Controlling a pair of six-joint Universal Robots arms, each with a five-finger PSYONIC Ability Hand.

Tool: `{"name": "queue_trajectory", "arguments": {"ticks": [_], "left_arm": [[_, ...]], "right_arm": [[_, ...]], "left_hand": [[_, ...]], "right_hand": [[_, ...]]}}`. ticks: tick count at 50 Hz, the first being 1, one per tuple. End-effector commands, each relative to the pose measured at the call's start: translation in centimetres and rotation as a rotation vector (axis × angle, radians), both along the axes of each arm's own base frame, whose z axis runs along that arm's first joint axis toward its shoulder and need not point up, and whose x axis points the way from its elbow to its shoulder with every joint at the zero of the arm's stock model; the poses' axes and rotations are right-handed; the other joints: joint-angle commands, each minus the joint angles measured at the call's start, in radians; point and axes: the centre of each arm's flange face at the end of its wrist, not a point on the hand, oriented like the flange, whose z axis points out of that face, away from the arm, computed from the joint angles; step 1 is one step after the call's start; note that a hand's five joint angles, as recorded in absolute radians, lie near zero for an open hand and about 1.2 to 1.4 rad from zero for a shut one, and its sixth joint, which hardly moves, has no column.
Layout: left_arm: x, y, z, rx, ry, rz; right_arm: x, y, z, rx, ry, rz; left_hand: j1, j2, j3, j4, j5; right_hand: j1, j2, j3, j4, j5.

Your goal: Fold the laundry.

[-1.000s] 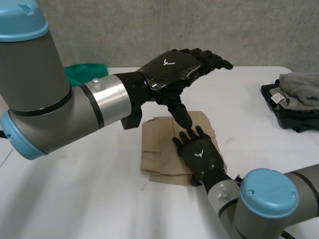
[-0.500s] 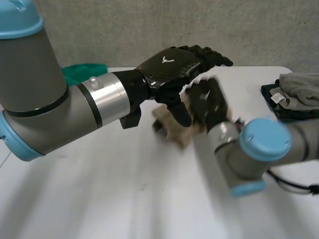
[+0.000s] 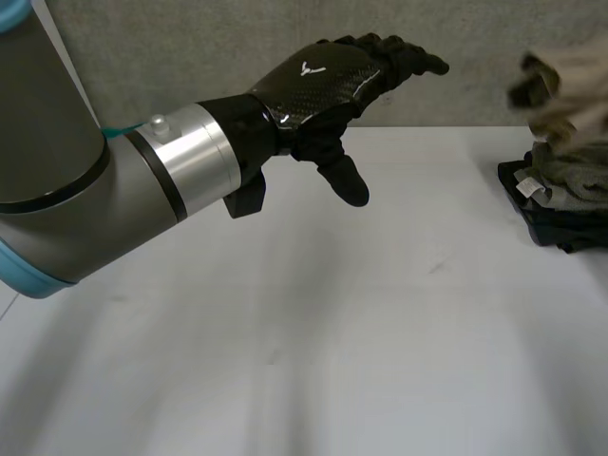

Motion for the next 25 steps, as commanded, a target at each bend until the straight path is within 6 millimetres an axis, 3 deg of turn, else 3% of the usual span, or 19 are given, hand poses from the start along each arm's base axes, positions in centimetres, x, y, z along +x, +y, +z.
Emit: {"name": "queue_trajectory", "arguments": {"ticks": [1, 4, 5, 8, 9, 12, 16, 25], "left_arm": [[-0.3, 0.1, -1.1, 0.026, -0.019, -0.008], [-0.6, -0.2, -1.9, 0.042, -0.032, -0.009], [-0.7, -0.2, -2.1, 0.046, -0.034, -0.011], [-0.8, -0.3, -2.4, 0.051, -0.038, -0.012], [-0.8, -0.3, -2.4, 0.051, -0.039, -0.012], [-0.9, -0.3, -2.5, 0.051, -0.041, -0.014], [-0.9, -0.2, -2.2, 0.046, -0.036, -0.014], [-1.2, 0.9, -1.8, 0.038, -0.03, -0.038]], "right_arm": [[-7.4, -2.9, -9.7, 0.185, -0.002, 0.001], [-8.8, -3.0, -12.4, 0.228, -0.009, -0.002], [-9.3, -3.0, -14.1, 0.255, -0.01, -0.005], [-9.4, -2.7, -15.9, 0.286, 0.013, -0.002], [-9.1, -2.4, -16.6, 0.298, 0.039, 0.002], [-9.0, -2.2, -16.4, 0.295, 0.082, -0.014], [-8.8, -1.6, -13.8, 0.269, 0.102, -0.029], [-8.6, 1.8, -3.5, 0.227, -0.053, -0.104]], "left_hand": [[0.042, 0.013, 0.026, 0.015, -0.003], [0.042, 0.013, 0.026, 0.015, -0.003], [0.042, 0.013, 0.026, 0.015, -0.003], [0.042, 0.013, 0.026, 0.015, -0.003], [0.042, 0.013, 0.026, 0.015, -0.003], [0.042, 0.013, 0.026, 0.015, -0.003], [0.045, 0.016, 0.029, 0.018, 0.0], [0.042, 0.013, 0.026, 0.015, -0.003]], "right_hand": [[0.353, 0.224, 0.225, 0.2, 0.279], [0.353, 0.224, 0.225, 0.2, 0.279], [0.353, 0.224, 0.225, 0.2, 0.279], [0.353, 0.224, 0.225, 0.2, 0.279], [0.203, 0.074, 0.075, 0.05, 0.129], [-0.869, -0.997, -0.997, -1.022, -0.943], [-0.869, -0.997, -0.997, -1.022, -0.943], [-0.869, -0.997, -0.997, -1.022, -0.943]]}}
